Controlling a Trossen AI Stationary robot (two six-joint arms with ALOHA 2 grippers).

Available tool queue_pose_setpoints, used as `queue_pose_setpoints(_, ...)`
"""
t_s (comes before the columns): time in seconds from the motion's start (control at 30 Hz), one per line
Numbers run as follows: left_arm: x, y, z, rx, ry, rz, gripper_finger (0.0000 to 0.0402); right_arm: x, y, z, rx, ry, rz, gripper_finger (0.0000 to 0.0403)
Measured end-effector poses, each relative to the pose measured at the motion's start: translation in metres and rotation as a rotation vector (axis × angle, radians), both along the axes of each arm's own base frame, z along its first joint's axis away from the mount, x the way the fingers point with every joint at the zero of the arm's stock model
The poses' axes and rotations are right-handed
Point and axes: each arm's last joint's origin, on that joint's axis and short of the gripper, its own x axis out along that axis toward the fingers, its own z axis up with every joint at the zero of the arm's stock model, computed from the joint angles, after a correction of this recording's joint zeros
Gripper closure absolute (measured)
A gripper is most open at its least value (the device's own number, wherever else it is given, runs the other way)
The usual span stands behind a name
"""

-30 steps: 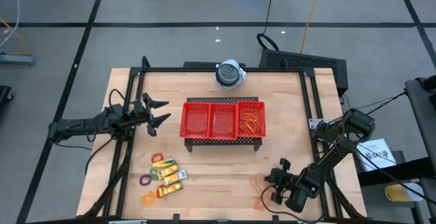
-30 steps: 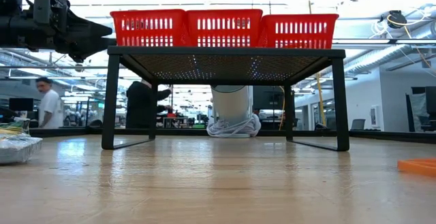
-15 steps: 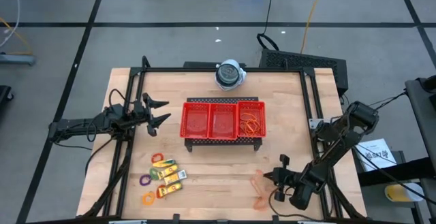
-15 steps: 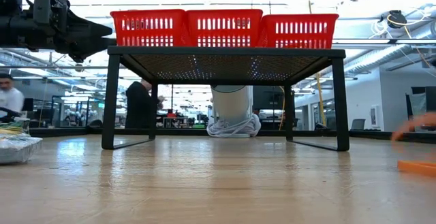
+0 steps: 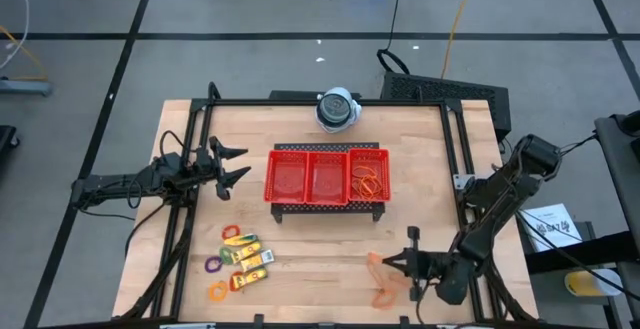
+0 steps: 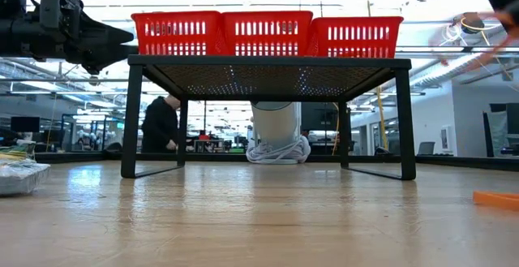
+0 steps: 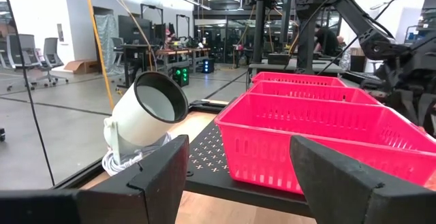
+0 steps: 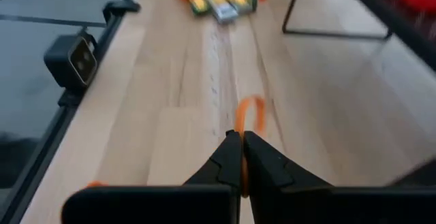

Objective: Pick & Place Office Desk Supplies
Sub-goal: Put the orange rubber band into the right red bin

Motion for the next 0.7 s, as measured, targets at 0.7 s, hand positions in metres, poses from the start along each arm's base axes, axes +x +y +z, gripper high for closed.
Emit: queue_pose_setpoints(0.7,0.000,0.000,0.000,0.000,0.000,0.000,0.0135,0.010,-0.031,0.058,-0.106,-0.171,0.042,0.0403)
